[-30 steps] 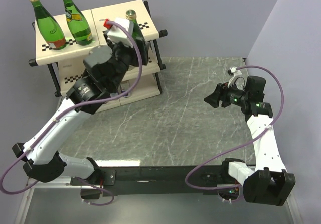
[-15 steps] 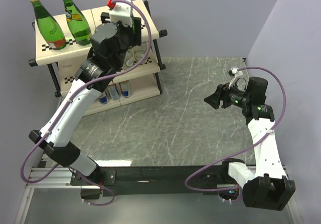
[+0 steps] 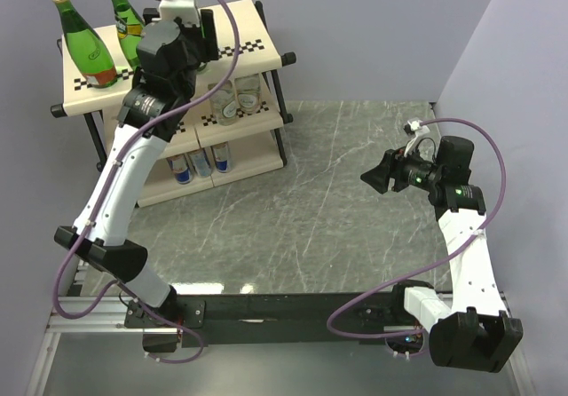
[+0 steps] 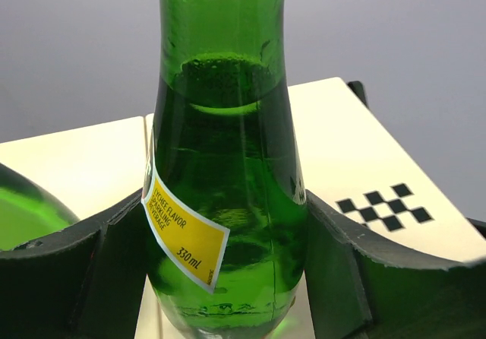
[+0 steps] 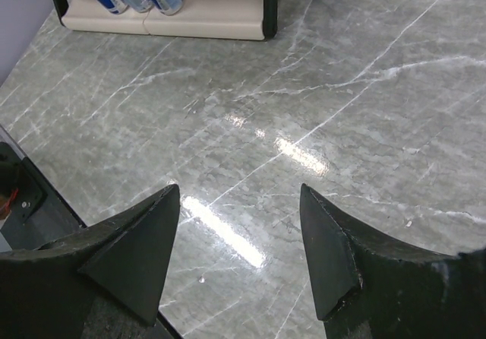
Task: Place and organize the beverage onto the shelf
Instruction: Place the drink on the shelf.
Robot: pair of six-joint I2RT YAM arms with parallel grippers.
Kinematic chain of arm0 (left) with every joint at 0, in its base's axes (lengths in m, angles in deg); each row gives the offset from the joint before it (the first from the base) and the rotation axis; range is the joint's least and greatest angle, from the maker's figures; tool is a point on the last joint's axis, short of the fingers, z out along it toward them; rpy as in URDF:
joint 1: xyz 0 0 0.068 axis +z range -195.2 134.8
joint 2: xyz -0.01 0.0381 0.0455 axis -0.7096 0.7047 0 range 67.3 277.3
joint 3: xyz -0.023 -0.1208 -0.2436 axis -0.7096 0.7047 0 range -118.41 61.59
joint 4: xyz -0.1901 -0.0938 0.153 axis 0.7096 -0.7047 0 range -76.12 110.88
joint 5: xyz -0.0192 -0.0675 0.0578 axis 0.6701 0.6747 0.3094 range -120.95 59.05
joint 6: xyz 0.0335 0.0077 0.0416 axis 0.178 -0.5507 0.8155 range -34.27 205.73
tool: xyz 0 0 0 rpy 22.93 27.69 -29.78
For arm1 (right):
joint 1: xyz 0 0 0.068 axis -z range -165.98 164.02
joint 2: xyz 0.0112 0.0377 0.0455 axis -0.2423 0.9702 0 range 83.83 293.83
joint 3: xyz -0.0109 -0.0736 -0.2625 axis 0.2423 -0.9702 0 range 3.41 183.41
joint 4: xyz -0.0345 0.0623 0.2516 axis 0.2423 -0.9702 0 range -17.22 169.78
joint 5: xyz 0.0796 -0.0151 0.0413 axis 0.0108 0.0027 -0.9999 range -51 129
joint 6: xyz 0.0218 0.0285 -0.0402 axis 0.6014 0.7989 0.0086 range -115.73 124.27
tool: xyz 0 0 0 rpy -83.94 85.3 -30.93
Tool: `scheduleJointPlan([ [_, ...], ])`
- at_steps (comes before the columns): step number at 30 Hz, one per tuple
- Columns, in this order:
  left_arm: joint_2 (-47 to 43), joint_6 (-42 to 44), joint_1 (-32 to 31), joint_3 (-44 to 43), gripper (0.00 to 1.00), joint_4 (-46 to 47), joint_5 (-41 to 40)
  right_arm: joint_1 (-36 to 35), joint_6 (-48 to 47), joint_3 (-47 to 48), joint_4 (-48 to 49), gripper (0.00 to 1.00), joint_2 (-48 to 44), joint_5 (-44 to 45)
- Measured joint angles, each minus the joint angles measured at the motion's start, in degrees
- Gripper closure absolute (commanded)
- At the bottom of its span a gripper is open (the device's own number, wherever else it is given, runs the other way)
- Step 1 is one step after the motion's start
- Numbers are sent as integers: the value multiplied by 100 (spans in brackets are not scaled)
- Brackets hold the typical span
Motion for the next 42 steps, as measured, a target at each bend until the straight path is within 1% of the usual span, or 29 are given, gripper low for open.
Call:
scheduleJointPlan([
  [6, 22, -166, 317, 0, 100, -70, 175, 0, -2, 0, 0, 29, -2, -11],
  [14, 162, -426, 363, 0, 100, -20, 407, 2, -20, 0, 0, 29, -2, -13],
  [17, 162, -492, 365, 4, 96, -22, 433, 7, -20, 0, 0, 29, -2, -11],
  [20, 162, -511, 365, 52, 84, 48, 431, 15, -20, 0, 0, 29, -2, -11],
  [21, 162, -514, 367, 72, 74, 76, 431, 15, -20, 0, 0, 29, 0, -13],
  [23, 160, -518, 369, 83, 62, 98, 431, 15, -20, 0, 0, 29, 0, -13],
  [24, 160, -522, 369, 90, 50, 103, 431, 15, -20, 0, 0, 29, 0, -13],
  [26, 142, -529, 369, 131, 38, 140, 431, 15, -20, 0, 0, 29, 0, -13],
  [27, 129, -529, 369, 160, 27, 168, 431, 15, -20, 0, 0, 29, 0, -13],
  [30, 116, -551, 372, 177, 15, 192, 431, 17, -20, 0, 0, 29, 0, -13],
  [35, 59, -680, 374, 175, 8, 369, 505, 39, -20, 0, 0, 29, 0, -17],
  [39, -4, -769, 376, 173, 0, 417, 577, 52, -20, 0, 0, 29, 0, -17],
  [42, -15, -804, 376, 146, 1, 428, 621, 52, -20, 0, 0, 29, -2, -20],
])
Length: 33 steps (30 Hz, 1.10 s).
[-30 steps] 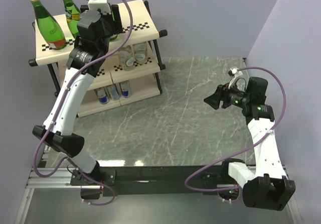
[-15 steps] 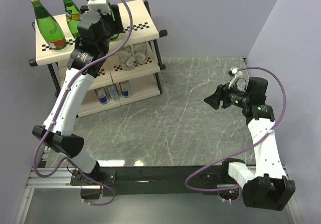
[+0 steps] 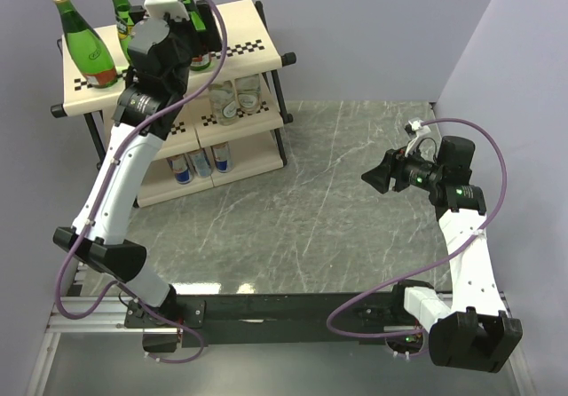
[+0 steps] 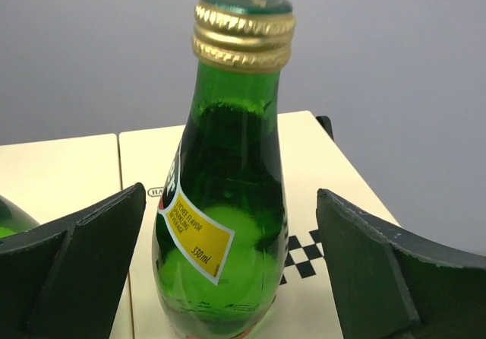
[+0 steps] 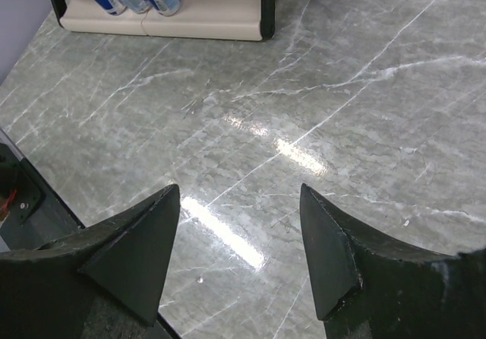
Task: Place and organize the beverage onto the shelf
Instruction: Place the drink on the shelf, then reset both arms
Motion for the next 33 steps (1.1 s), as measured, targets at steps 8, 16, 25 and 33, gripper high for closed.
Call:
scheduleJointPlan([
  [8, -157, -153, -2, -151, 1, -24, 190, 2, 0, 0, 0, 29, 2, -2],
  [16, -708, -369, -2, -153, 1, -39, 498, 22, 0, 0, 0, 29, 2, -4],
  [25, -1729, -649, -2, 295, 1, -105, 1043, 90, -109, 0, 0, 28, -2, 146],
  [33, -3661, -1010, -2, 2369, 1, -72, 2009, 284, -365, -72, 101, 15, -385, 468],
])
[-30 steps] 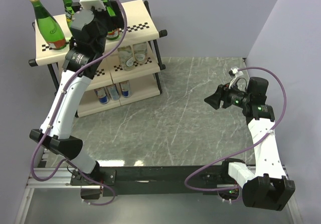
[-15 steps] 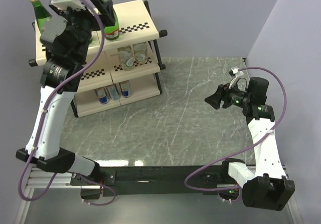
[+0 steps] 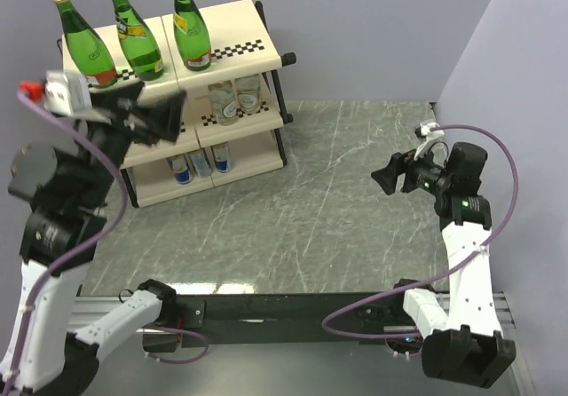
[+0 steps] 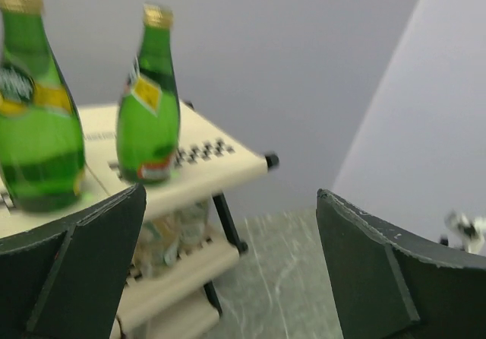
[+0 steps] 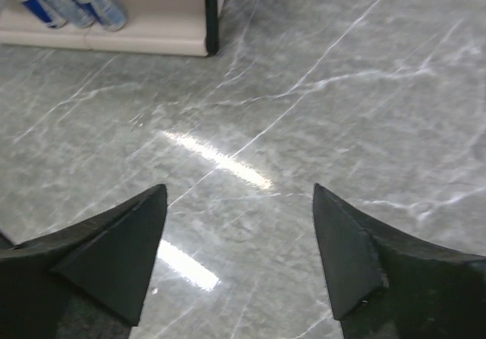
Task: Place and organize the beverage onto the shelf
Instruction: Reset both arms
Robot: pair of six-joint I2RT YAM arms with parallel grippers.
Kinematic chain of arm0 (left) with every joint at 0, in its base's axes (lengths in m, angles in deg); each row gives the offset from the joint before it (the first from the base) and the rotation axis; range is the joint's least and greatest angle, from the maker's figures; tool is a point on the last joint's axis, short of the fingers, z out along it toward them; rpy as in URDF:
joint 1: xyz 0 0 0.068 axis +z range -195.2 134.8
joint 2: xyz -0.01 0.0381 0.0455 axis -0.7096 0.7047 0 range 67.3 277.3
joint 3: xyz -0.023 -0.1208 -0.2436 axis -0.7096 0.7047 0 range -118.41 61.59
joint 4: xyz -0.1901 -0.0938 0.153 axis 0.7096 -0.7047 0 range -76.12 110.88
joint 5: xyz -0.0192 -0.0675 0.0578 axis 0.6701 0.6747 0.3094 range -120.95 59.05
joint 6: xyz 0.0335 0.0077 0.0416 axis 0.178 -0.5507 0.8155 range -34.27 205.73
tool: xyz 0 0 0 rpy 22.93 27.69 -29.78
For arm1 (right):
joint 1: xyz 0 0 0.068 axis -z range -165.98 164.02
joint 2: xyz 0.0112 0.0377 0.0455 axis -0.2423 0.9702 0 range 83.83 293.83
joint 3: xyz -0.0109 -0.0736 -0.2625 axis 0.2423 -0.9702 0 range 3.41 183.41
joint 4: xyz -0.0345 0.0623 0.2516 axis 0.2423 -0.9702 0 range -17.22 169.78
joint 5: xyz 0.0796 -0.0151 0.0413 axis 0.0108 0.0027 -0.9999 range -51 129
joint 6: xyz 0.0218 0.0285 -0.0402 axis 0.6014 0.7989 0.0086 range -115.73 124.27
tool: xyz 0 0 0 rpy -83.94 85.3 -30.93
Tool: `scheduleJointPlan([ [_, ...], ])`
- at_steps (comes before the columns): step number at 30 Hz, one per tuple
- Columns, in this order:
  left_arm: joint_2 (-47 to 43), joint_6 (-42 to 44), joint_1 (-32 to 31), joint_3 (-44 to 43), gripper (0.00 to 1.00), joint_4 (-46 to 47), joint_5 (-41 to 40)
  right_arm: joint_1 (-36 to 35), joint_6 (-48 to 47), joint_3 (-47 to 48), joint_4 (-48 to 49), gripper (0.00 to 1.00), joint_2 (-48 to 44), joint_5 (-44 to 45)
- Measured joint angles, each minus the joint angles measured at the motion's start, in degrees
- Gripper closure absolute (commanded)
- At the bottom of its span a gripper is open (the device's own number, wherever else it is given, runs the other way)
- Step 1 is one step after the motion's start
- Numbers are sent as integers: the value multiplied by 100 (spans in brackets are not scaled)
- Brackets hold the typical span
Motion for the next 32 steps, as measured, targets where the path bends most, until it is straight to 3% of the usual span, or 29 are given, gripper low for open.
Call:
scheduleJointPlan([
  [7, -1655, -313, 0, 2924, 1, 122, 544, 227, -175, -437, 490, 9, -616, 343],
  [8, -1786, -334, 0, 3292, 0, 101, 560, 229, -146, -551, 621, 4, -715, 487],
  [15, -2562, -326, 0, 5147, 1, -7, 450, 240, 691, -1106, 1344, 0, -1390, 2470],
  [22, -3359, -264, 0, 5685, 0, 17, 330, 240, 1307, -1447, 1703, 0, -2210, 4426],
  [32, -3410, -219, 0, 5709, 0, 70, 278, 243, 1394, -1670, 1718, 1, -2708, 5101],
])
